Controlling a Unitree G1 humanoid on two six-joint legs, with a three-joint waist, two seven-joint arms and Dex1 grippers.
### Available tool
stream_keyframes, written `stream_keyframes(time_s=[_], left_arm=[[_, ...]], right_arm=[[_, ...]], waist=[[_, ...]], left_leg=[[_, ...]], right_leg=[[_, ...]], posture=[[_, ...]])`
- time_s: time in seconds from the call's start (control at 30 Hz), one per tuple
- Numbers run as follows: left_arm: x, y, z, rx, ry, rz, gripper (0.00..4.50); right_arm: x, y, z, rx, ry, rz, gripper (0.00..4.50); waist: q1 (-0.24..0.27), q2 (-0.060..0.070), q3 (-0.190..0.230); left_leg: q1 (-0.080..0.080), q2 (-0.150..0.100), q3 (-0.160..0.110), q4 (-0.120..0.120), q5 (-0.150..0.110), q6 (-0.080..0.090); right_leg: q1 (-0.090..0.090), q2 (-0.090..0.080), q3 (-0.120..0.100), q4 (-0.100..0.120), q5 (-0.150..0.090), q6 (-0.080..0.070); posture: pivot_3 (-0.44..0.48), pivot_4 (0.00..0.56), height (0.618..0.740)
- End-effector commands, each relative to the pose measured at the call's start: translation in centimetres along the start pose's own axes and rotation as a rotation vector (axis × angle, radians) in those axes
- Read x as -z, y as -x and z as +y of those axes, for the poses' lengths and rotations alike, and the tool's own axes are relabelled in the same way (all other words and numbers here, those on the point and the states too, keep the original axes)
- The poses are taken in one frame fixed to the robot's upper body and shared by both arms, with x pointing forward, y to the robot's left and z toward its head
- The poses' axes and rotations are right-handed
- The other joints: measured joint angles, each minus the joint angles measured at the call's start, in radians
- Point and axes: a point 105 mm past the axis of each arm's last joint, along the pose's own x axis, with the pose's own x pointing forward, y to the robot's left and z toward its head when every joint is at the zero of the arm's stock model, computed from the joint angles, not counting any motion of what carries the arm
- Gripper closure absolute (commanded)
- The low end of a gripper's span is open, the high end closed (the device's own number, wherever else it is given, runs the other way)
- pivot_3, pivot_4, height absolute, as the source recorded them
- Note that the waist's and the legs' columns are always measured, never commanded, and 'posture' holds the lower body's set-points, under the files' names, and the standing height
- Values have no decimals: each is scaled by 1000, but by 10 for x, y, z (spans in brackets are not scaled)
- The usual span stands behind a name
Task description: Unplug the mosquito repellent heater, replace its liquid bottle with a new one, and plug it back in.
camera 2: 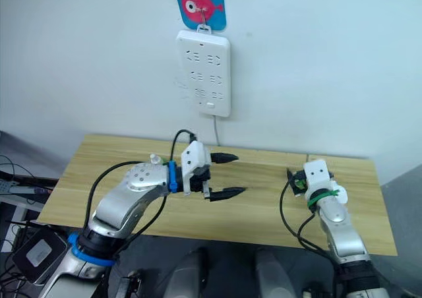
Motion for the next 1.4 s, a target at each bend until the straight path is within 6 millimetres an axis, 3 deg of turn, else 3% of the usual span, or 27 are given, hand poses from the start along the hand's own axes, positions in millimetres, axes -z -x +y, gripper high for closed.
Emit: stream_keyframes(time_s=[0.03, 0.13, 0.3, 0.37, 0.5, 0.77, 1.0, 1.3, 1.4], left_arm=[[10, 32, 24, -310, 12, -53, 0], [42, 75, 37, -649, 64, -32, 0], [91, 129, 38, -1027, 164, 39, 0], [103, 137, 38, -1099, 181, 47, 0], [125, 128, 50, -1148, 220, 7, 0], [140, 89, 83, -1062, 189, -42, 0], [151, 89, 102, -1110, 194, -22, 0], [148, 87, 117, -1109, 201, 0, 0], [145, 88, 118, -1108, 196, -19, 631]], right_arm=[[-64, -5, 42, -284, -78, -149, 23], [-99, 1, 90, -616, -104, -201, 23], [-120, 14, 129, -949, -100, -199, 23], [-121, 16, 136, -1010, -97, -187, 23], [-129, 10, 143, -1050, -81, -176, 23], [-143, 13, 132, -1027, -84, -133, 23], [-150, 21, 124, -1010, -88, -85, 23], [-157, 21, 120, -992, -96, -64, 23], [-158, 19, 119, -983, -107, -64, 0]], waist=[[-10, 0, 0], [-13, -1, 0], [23, -1, 1], [35, -1, 2], [53, -1, 4], [60, -3, 21], [41, -3, 30], [27, -5, 41], [24, -5, 41]], left_leg=[[0, 1, 0, 0, 0, 0], [2, 2, -1, -1, 0, 0], [2, 1, -1, -1, 0, 0], [2, 0, 0, 0, 0, 0], [2, -1, 0, 0, 0, 0], [1, -1, 0, -2, 3, -2], [-2, -1, -2, -6, 3, -2], [-2, -1, -2, -6, 3, -3], [-2, -1, -2, -6, 3, -3]], right_leg=[[0, 0, 0, 0, 0, 0], [2, 1, 0, 0, 0, -1], [2, 0, -2, -1, -1, -1], [3, -1, -1, -2, -3, 1], [3, -1, 0, -3, -3, 2], [1, -1, -1, -4, -3, 2], [-1, -1, -4, -4, -1, 0], [-1, -1, -4, -4, -3, 2], [-1, -1, -4, -4, -3, 2]], posture=[[-4, 272, 740], [14, 286, 740], [68, 306, 740], [81, 311, 740], [125, 332, 740], [79, 364, 740], [24, 372, 740], [16, 371, 740], [21, 365, 740]])
